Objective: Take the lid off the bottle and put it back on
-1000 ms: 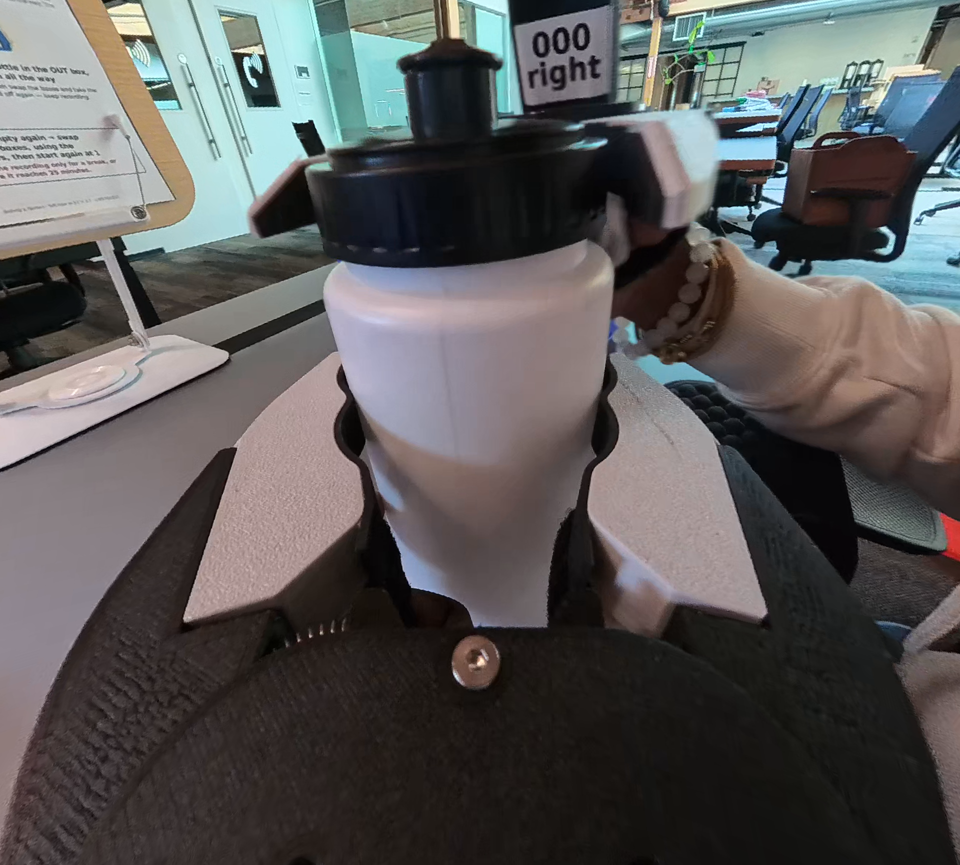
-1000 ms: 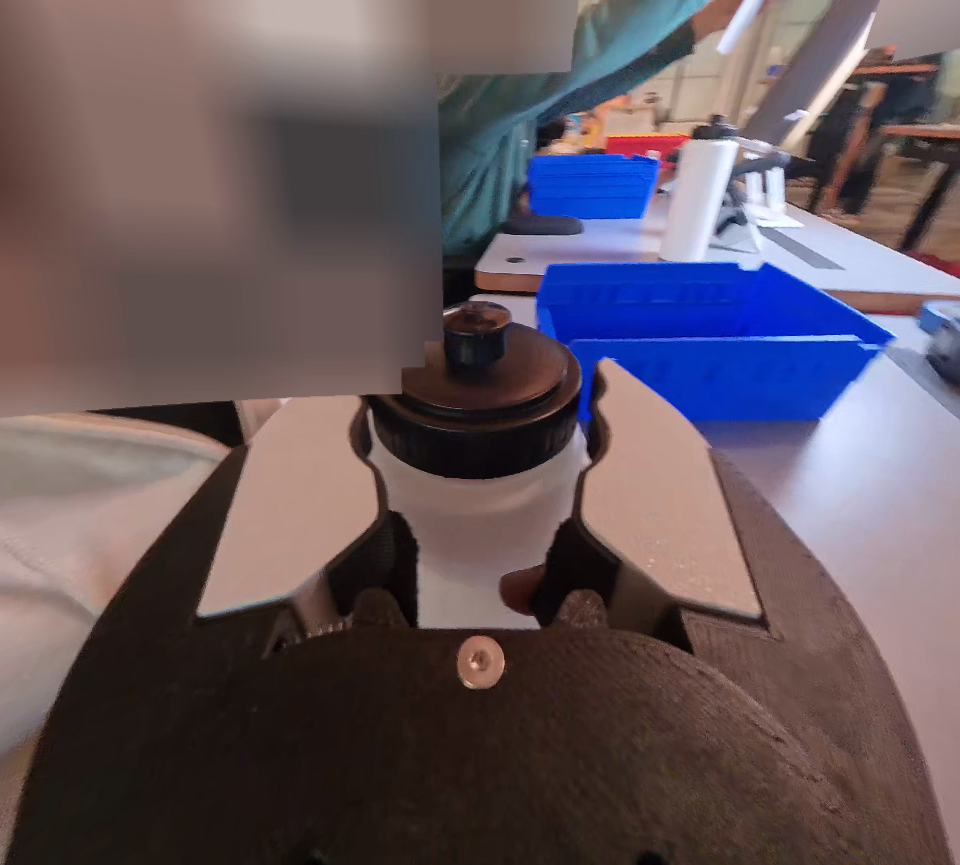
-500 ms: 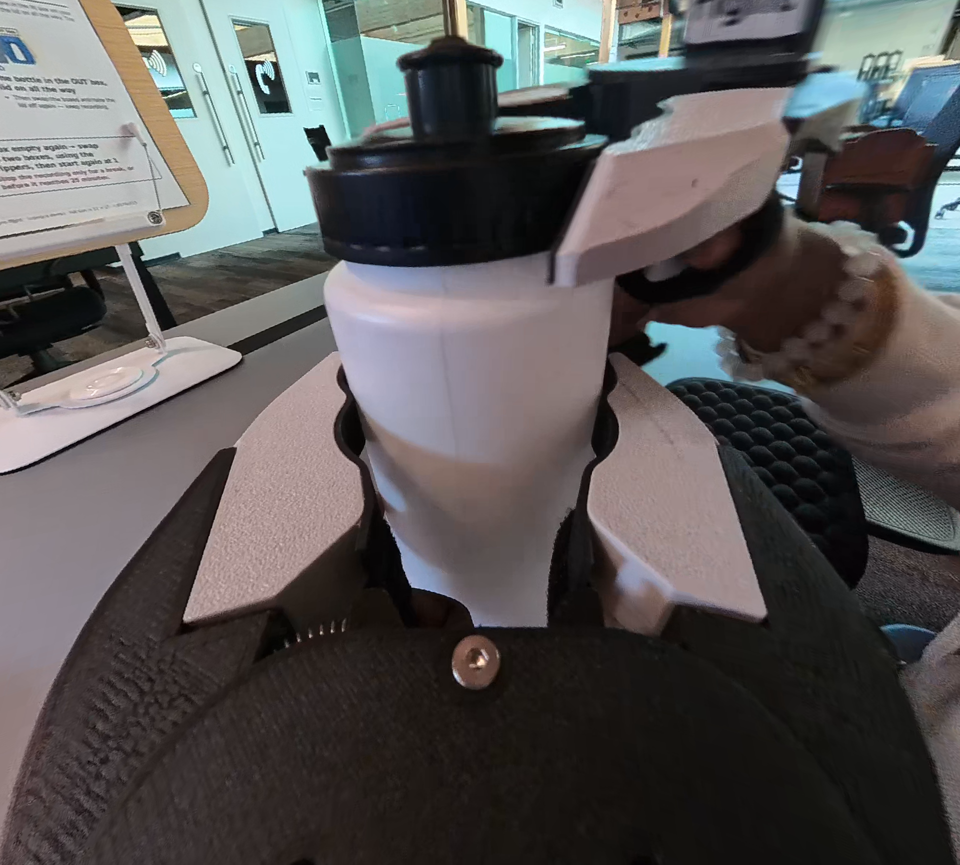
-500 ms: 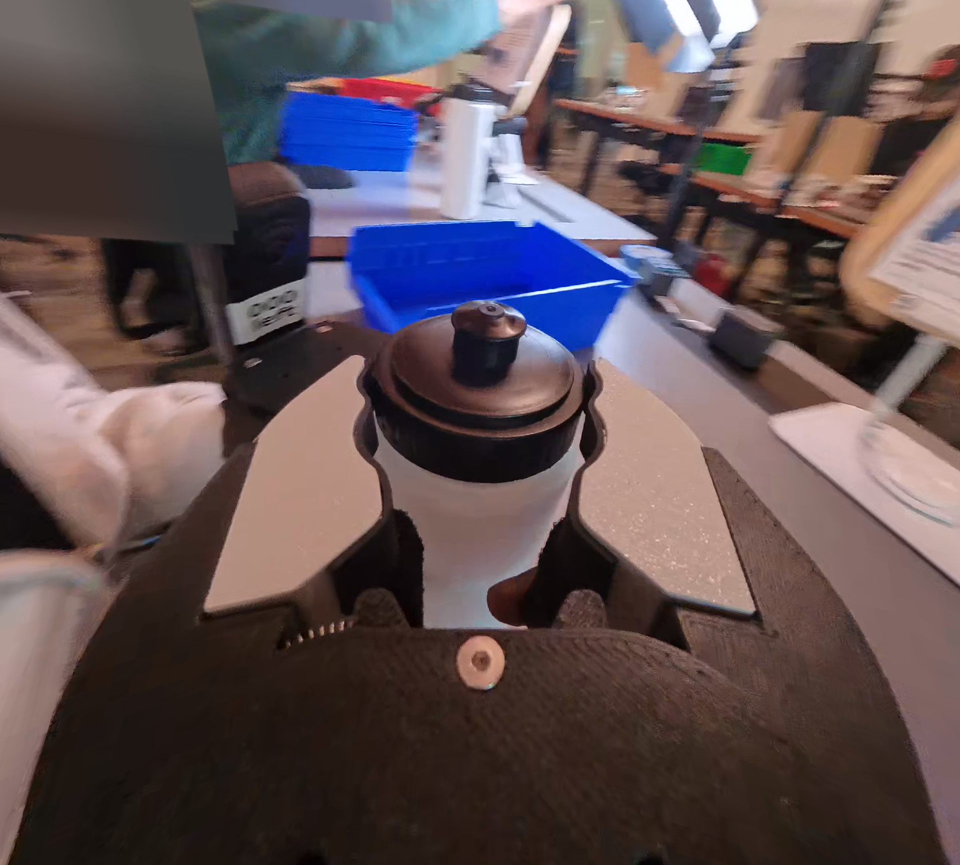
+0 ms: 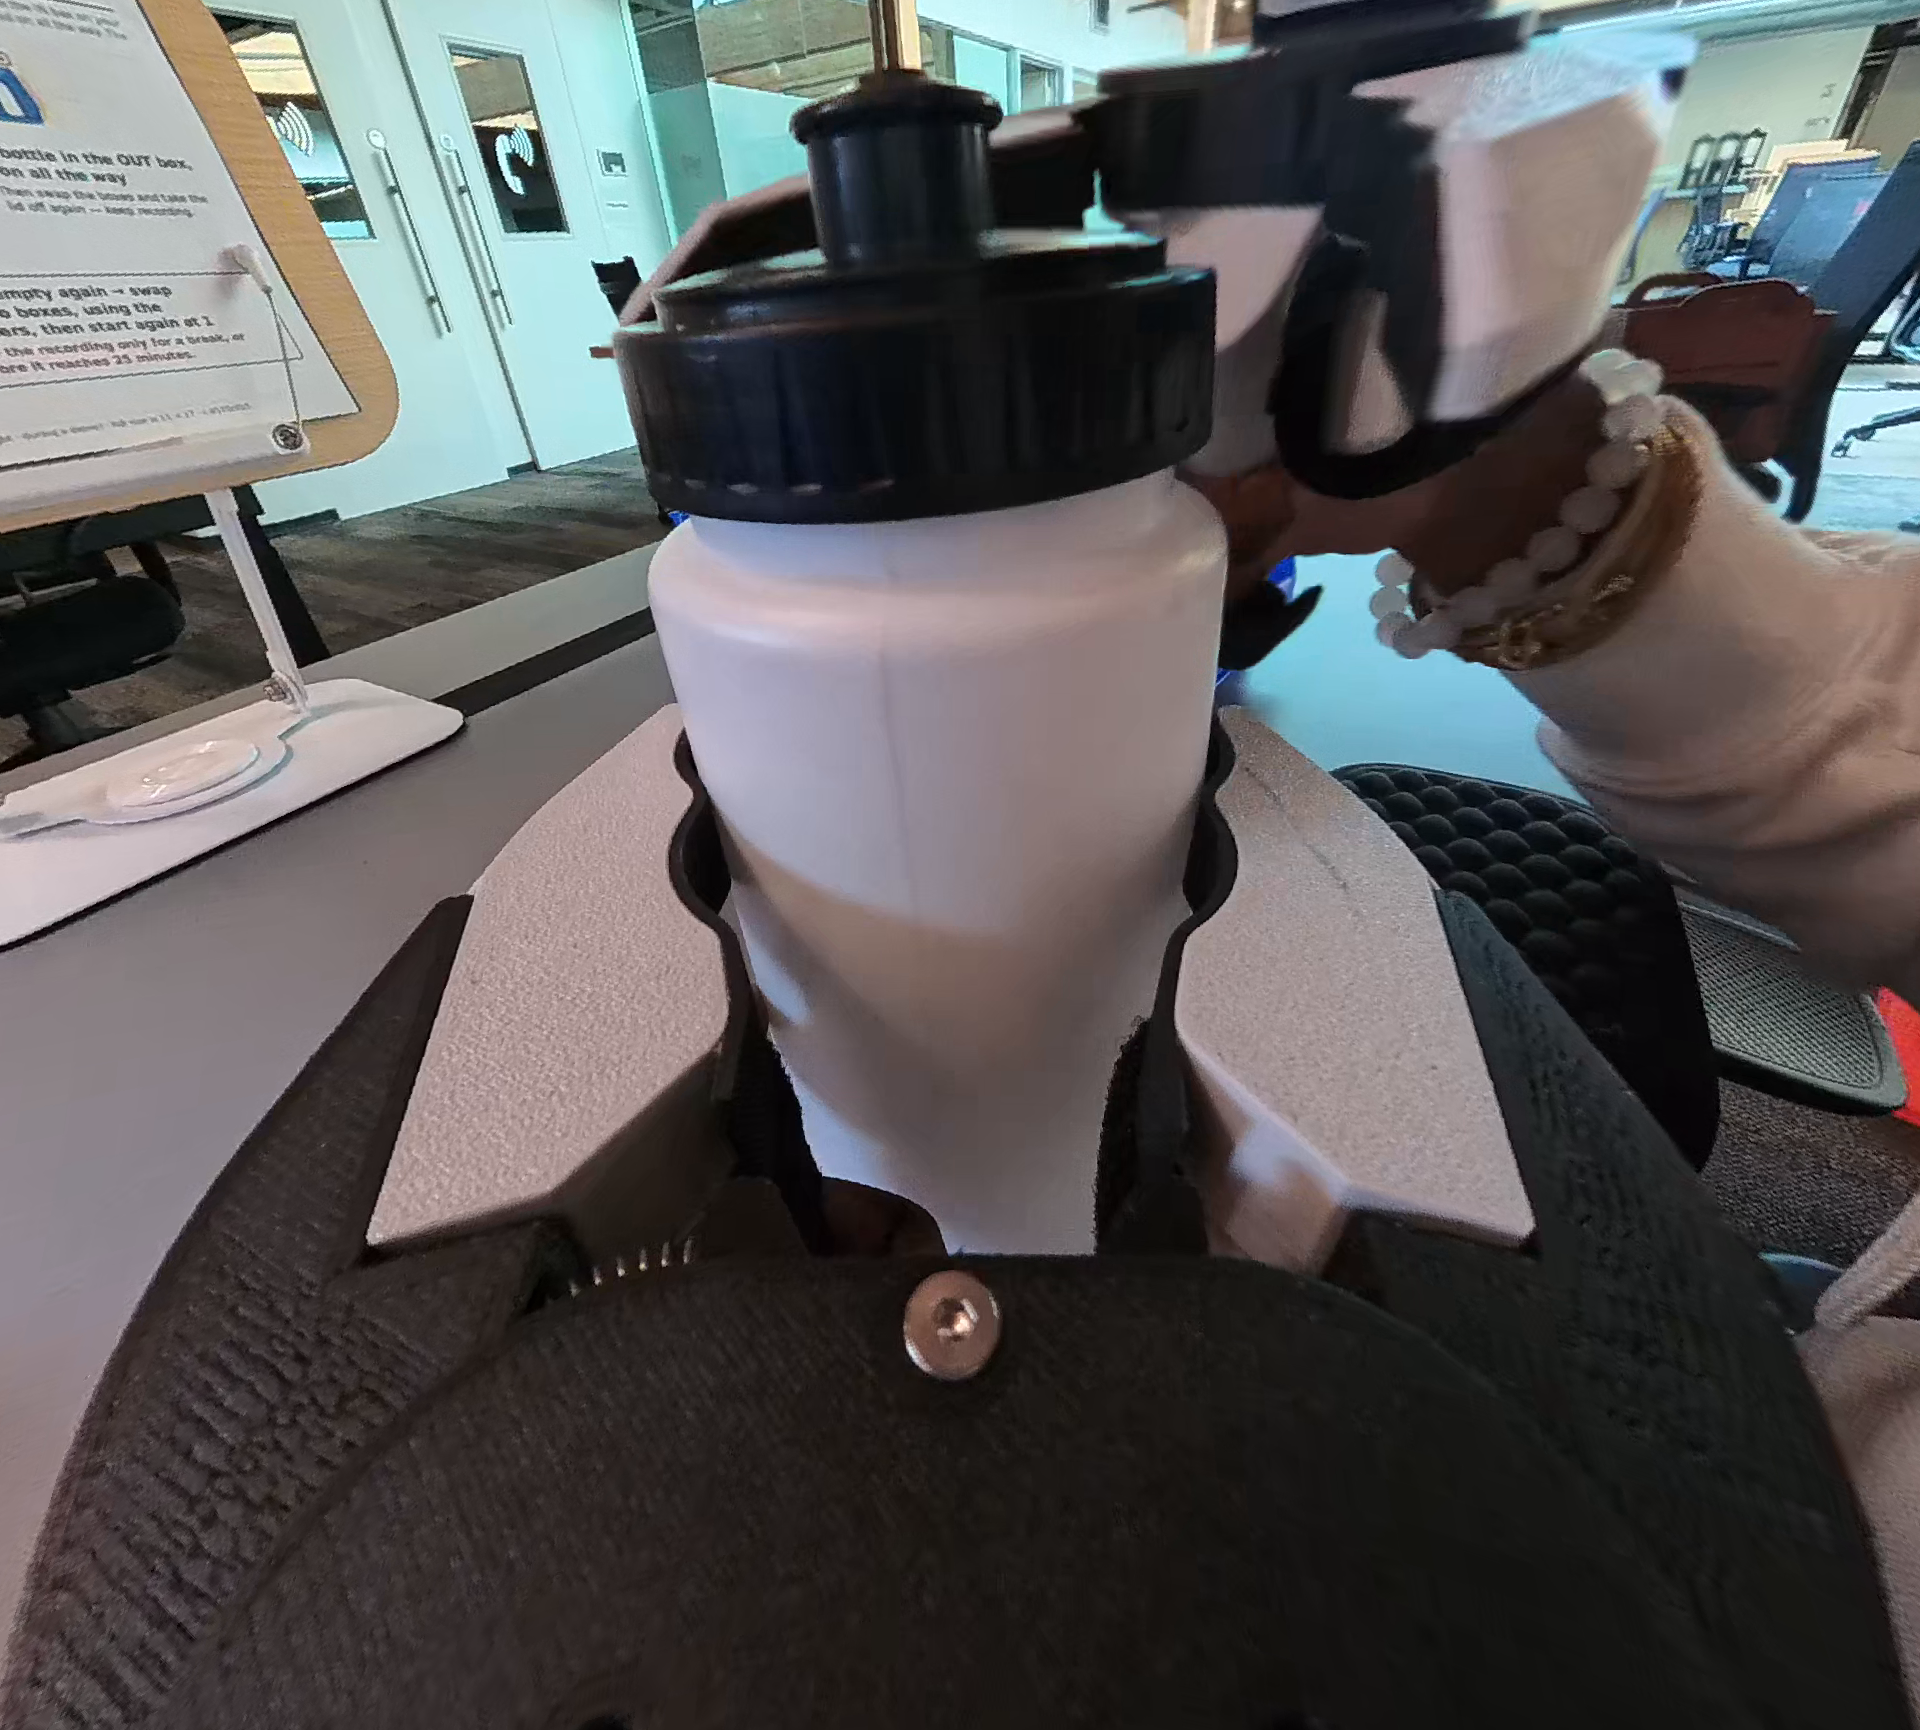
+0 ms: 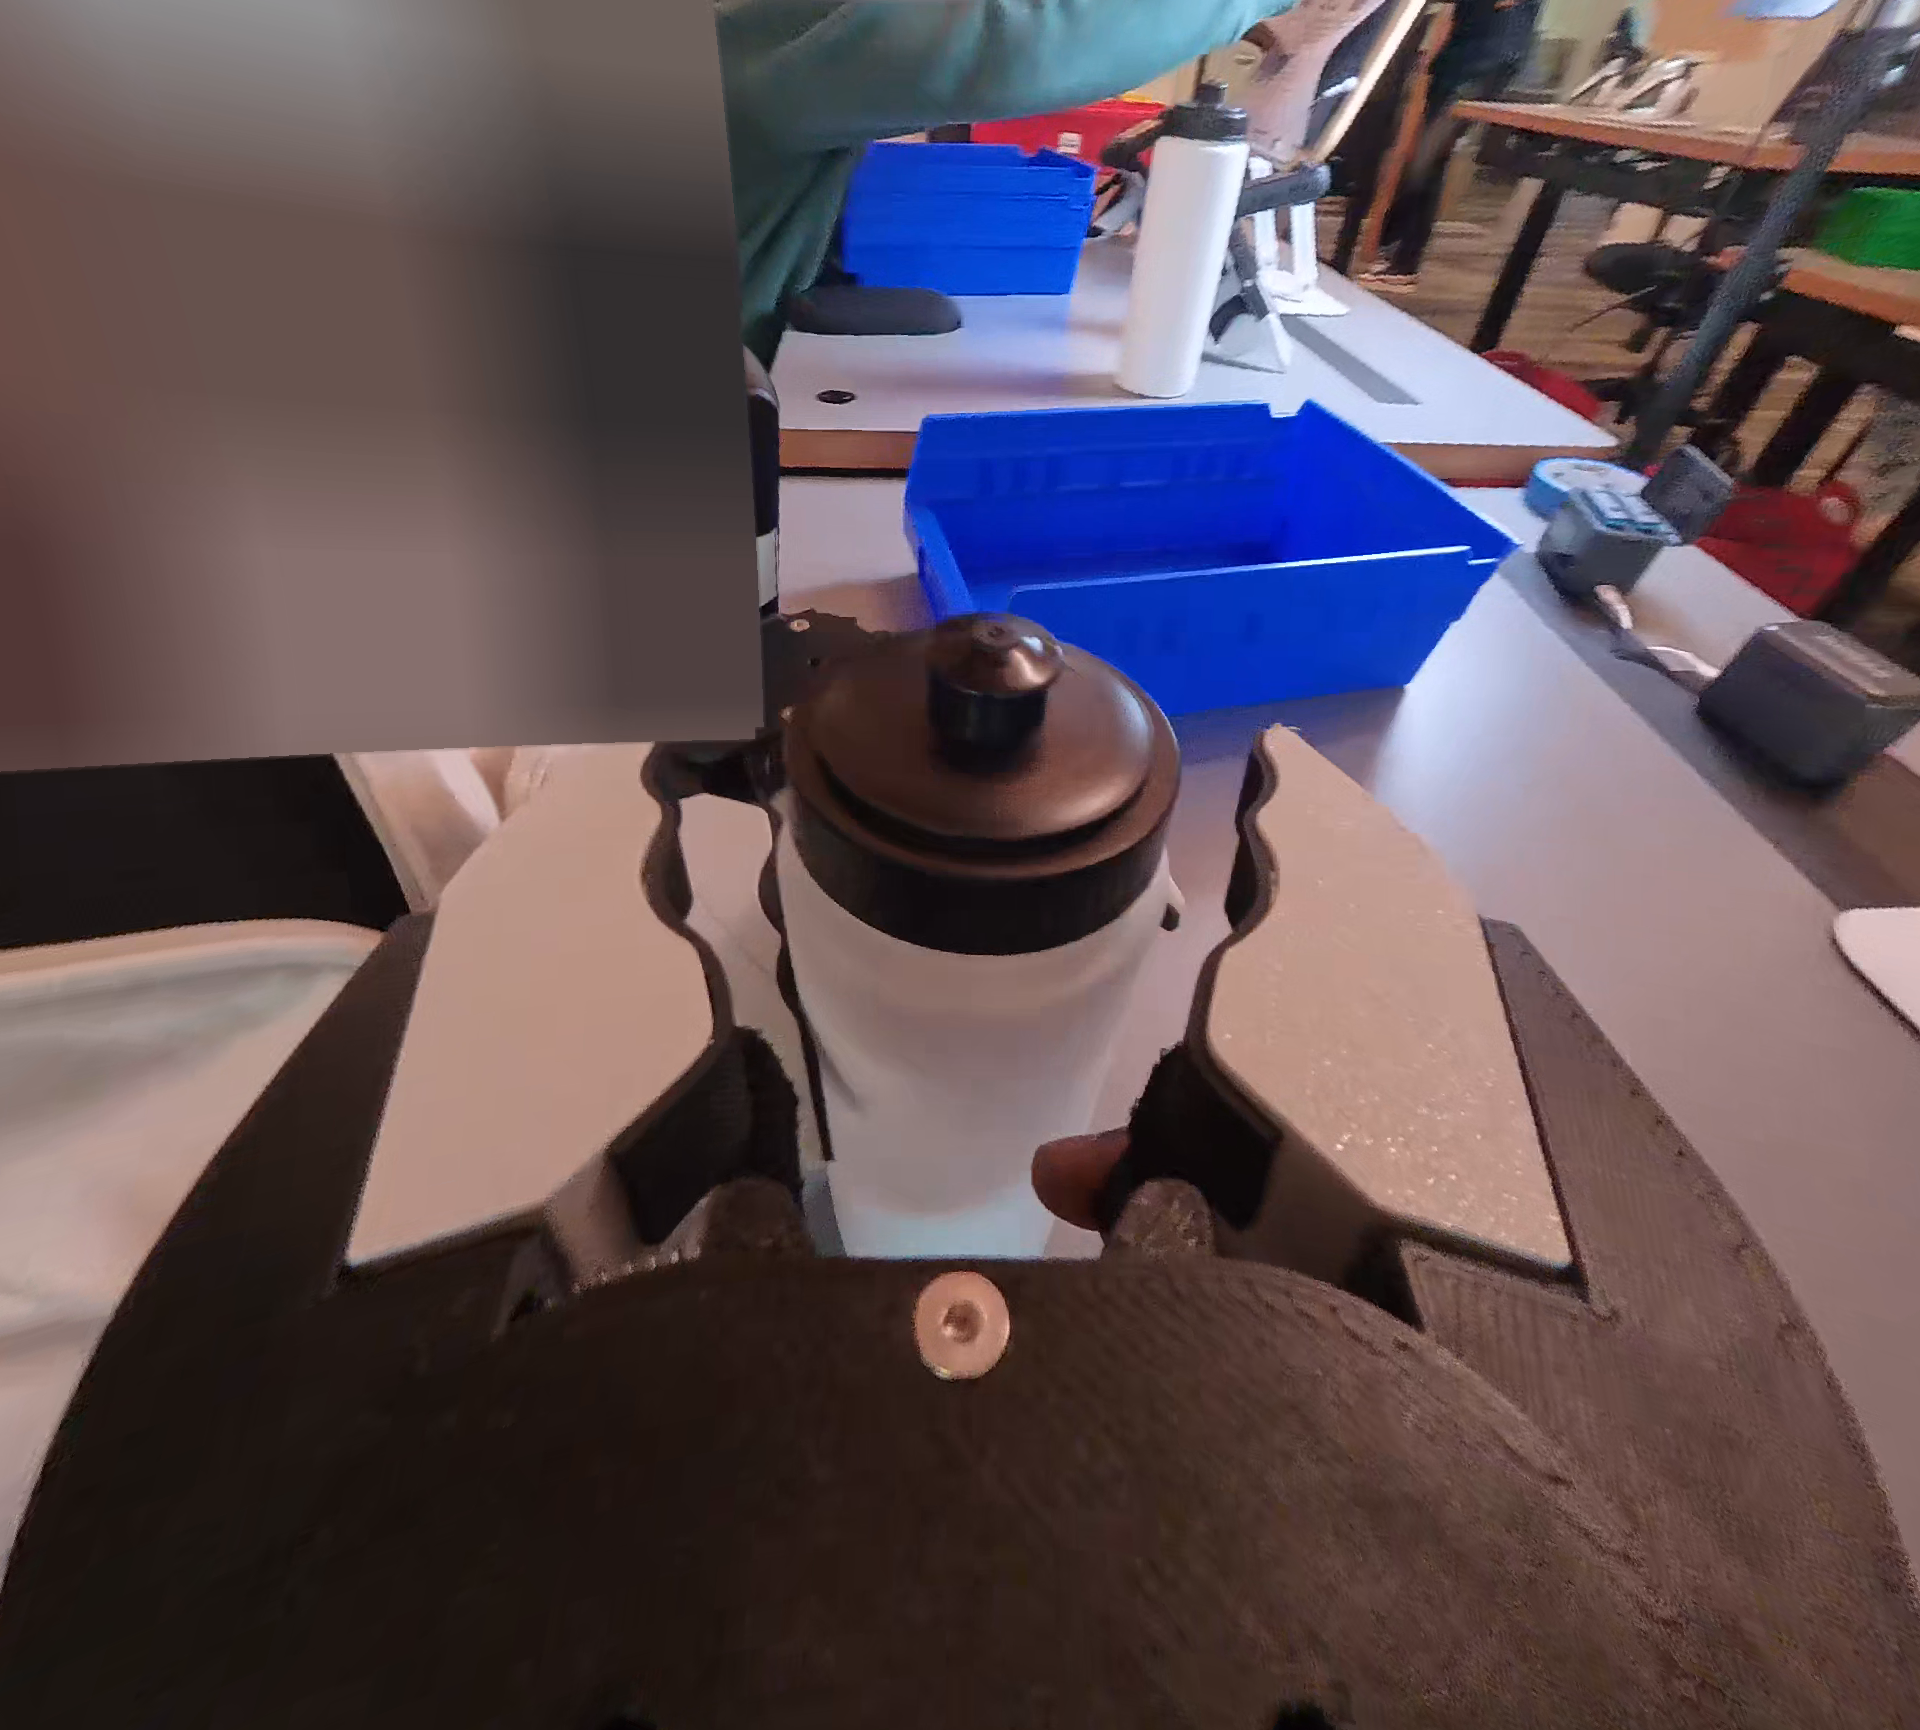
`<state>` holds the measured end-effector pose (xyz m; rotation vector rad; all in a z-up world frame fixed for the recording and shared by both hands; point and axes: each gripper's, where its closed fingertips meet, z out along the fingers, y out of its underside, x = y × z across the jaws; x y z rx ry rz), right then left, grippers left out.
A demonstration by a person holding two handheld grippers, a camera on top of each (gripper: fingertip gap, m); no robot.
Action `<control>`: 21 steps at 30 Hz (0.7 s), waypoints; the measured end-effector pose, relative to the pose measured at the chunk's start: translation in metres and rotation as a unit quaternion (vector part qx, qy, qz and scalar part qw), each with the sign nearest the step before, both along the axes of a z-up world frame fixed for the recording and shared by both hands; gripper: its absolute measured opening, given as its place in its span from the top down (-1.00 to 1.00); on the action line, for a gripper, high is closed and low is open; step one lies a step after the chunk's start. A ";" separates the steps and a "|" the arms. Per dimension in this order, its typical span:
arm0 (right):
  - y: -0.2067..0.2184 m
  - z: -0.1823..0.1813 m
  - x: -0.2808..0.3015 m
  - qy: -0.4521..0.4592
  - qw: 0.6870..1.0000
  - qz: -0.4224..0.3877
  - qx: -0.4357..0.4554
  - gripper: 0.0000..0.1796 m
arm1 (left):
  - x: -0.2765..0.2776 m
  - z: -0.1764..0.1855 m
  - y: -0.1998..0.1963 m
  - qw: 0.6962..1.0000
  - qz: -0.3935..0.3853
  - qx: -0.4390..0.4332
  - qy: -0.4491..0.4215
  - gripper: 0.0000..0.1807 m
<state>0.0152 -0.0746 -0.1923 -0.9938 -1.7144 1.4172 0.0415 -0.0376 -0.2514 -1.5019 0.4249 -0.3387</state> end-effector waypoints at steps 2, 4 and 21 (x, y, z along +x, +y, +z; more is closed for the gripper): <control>0.003 0.001 -0.003 -0.009 0.999 -0.038 0.006 0.01 | 0.000 0.000 0.000 1.000 0.000 0.000 0.001 0.02; 0.003 -0.001 -0.004 -0.014 0.999 -0.040 0.019 0.17 | 0.000 0.000 0.000 1.000 0.002 0.001 0.002 0.02; 0.188 0.072 0.086 0.008 0.922 -0.375 0.098 0.18 | 0.001 0.000 -0.001 1.000 0.000 0.003 0.003 0.02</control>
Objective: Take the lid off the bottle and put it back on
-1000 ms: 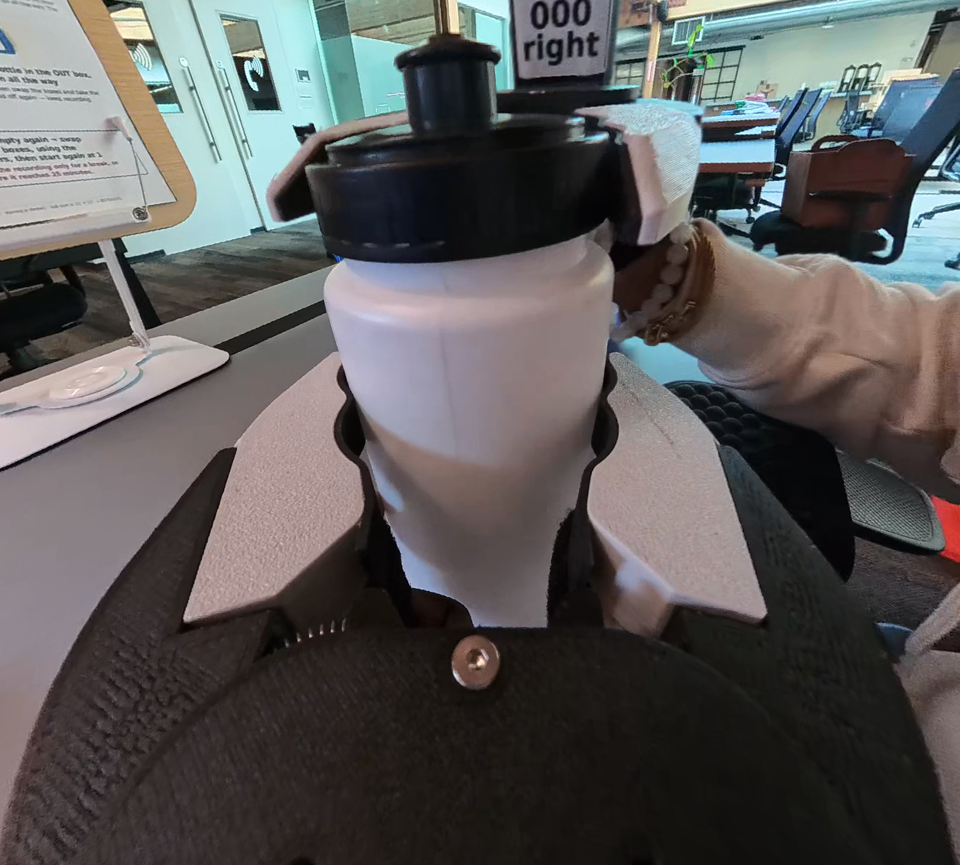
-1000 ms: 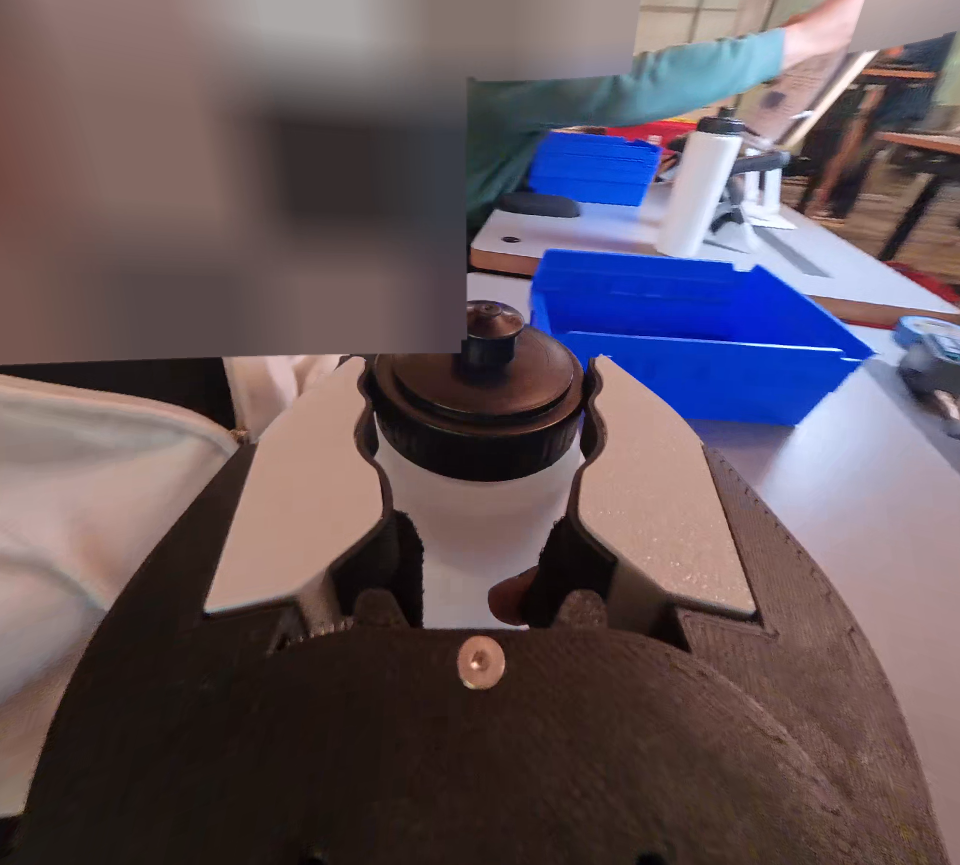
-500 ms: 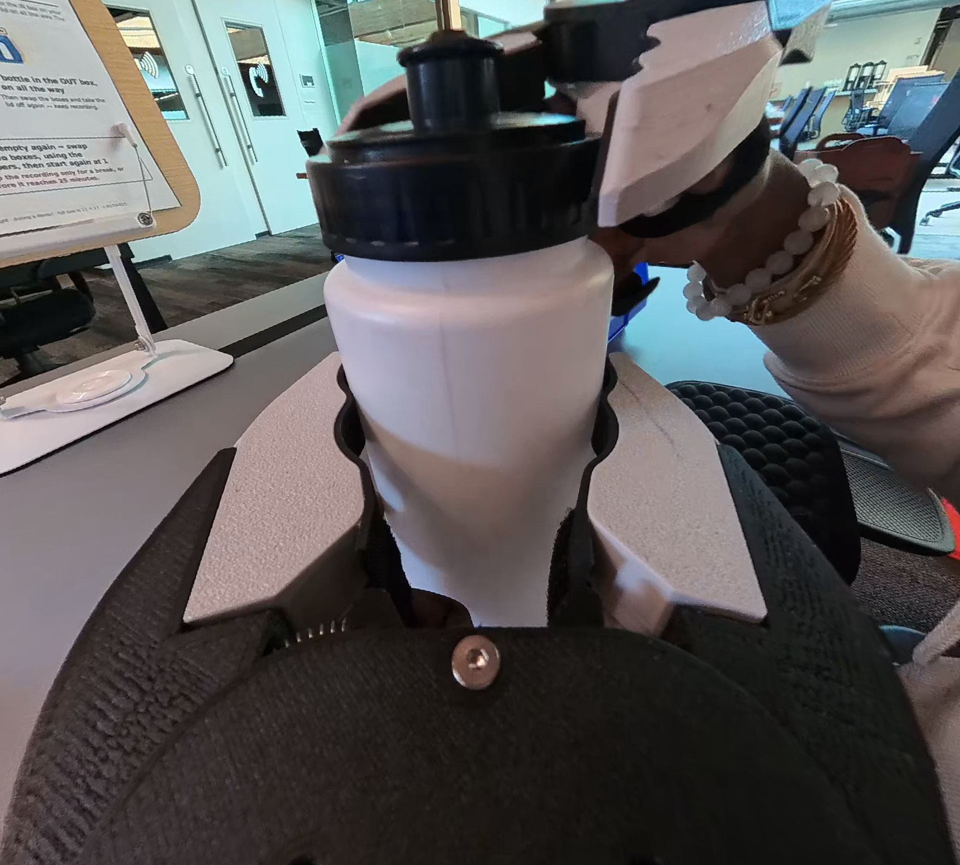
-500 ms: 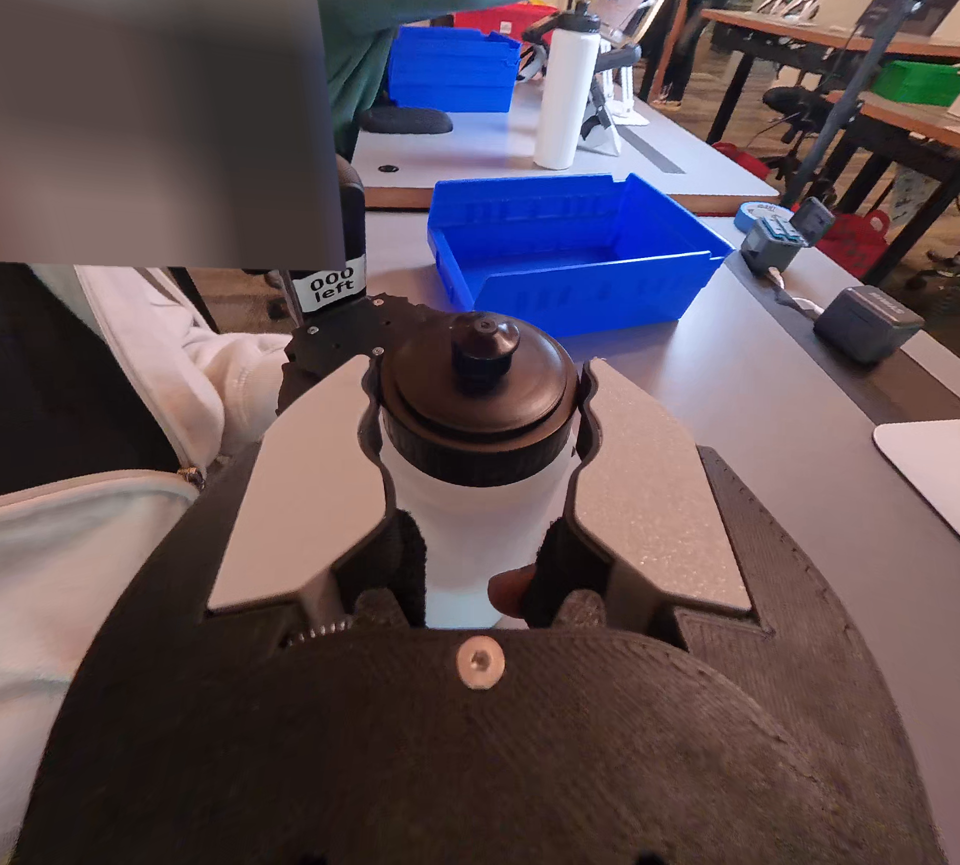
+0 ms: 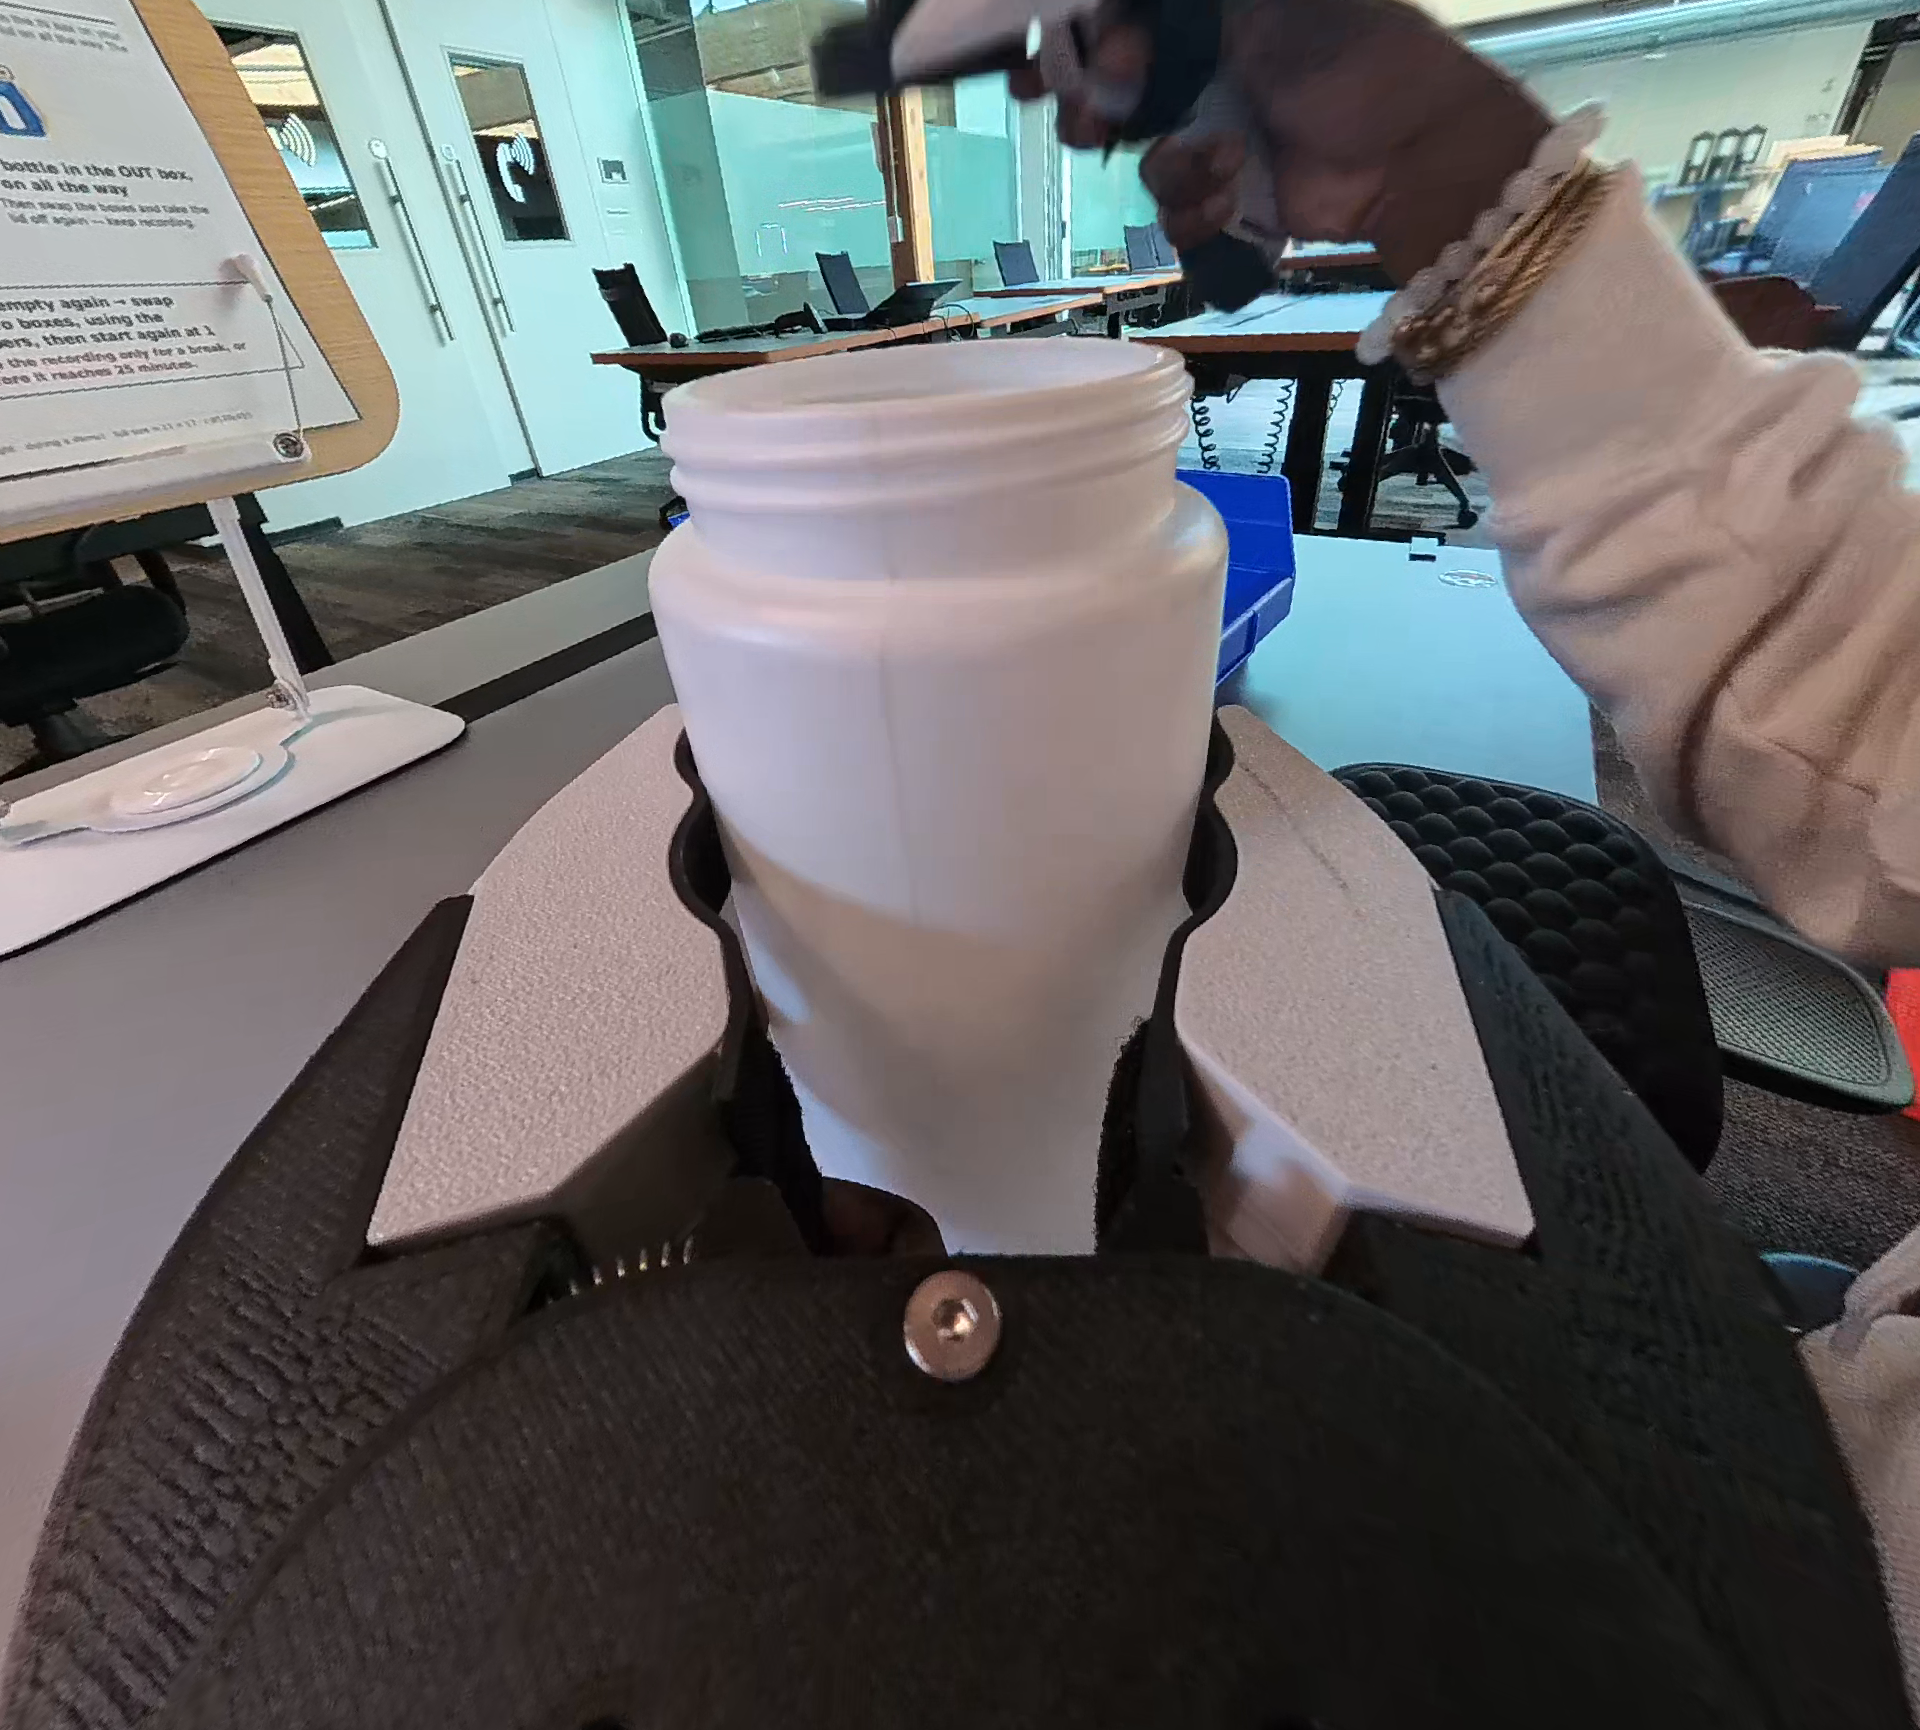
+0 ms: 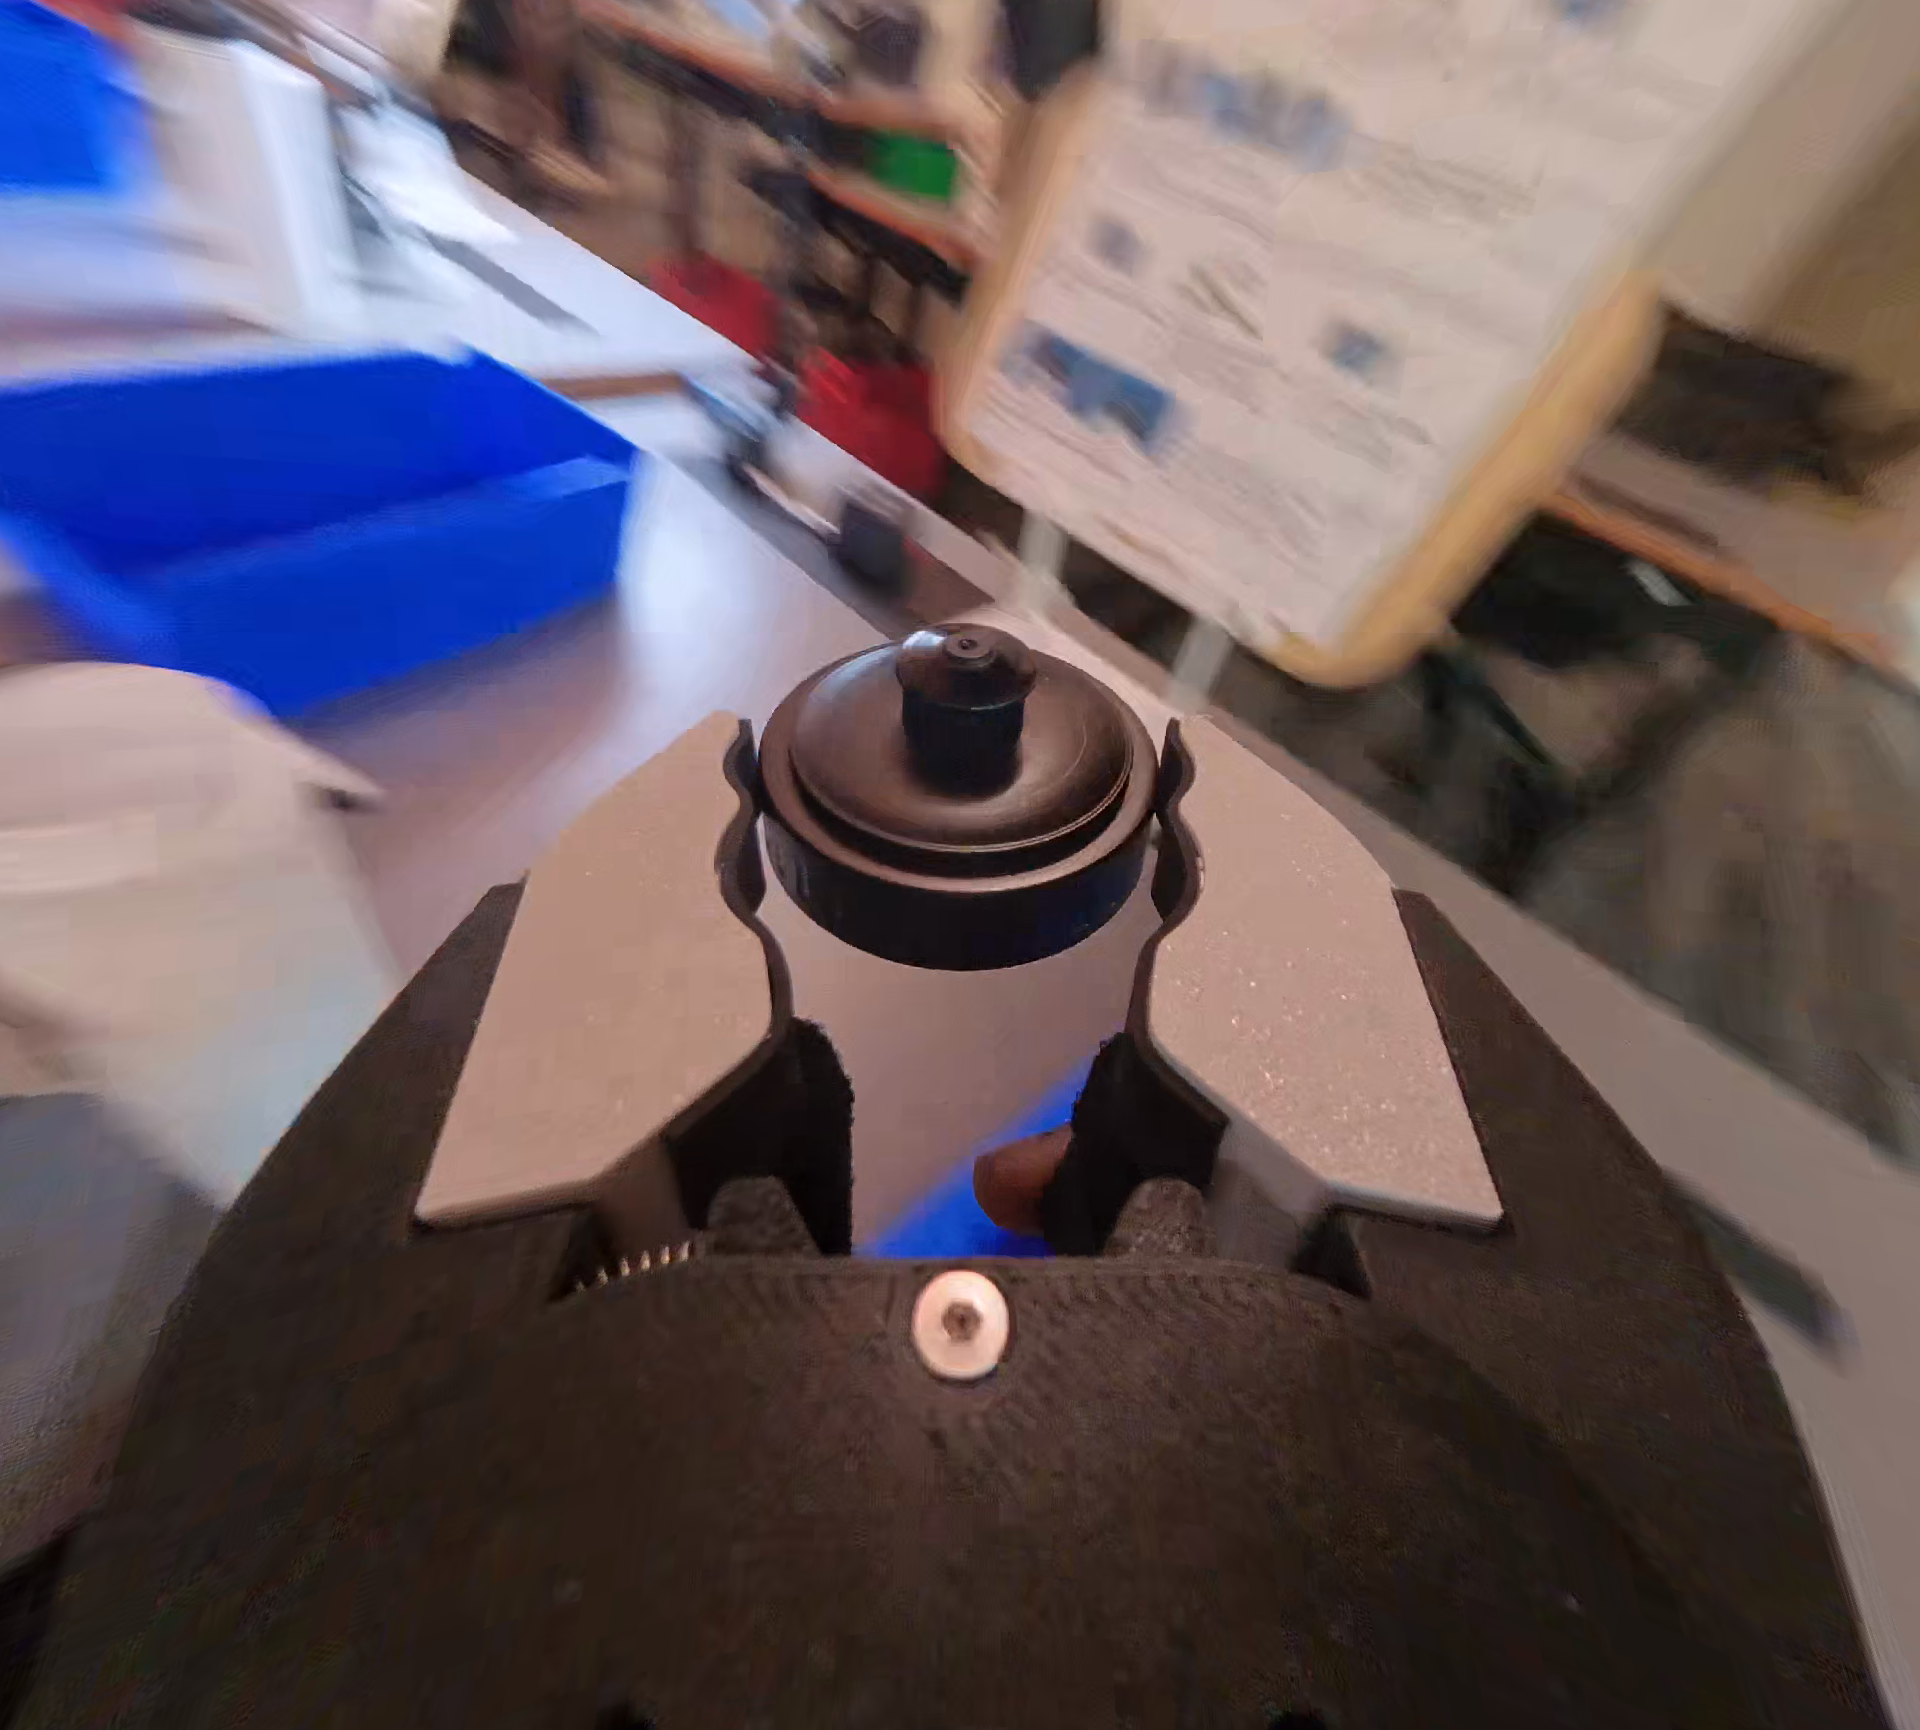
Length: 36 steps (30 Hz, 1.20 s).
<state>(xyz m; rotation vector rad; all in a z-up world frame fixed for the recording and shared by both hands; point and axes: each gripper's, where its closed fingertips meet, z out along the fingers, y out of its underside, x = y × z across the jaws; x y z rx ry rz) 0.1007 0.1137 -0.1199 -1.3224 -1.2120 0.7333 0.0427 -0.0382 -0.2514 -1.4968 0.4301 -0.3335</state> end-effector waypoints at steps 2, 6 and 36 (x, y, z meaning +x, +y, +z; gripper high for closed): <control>0.059 -0.034 0.024 -0.056 0.993 -0.091 -0.055 0.18 | 0.000 0.000 0.000 1.000 0.001 0.001 0.000 0.02; 0.132 -0.118 0.038 -0.104 0.962 -0.162 -0.192 0.17 | -0.001 0.000 0.001 1.000 0.002 -0.001 -0.001 0.02; -0.104 -0.035 -0.023 0.131 0.955 0.226 -0.141 0.15 | -0.002 0.000 0.003 1.000 0.002 0.002 -0.005 0.02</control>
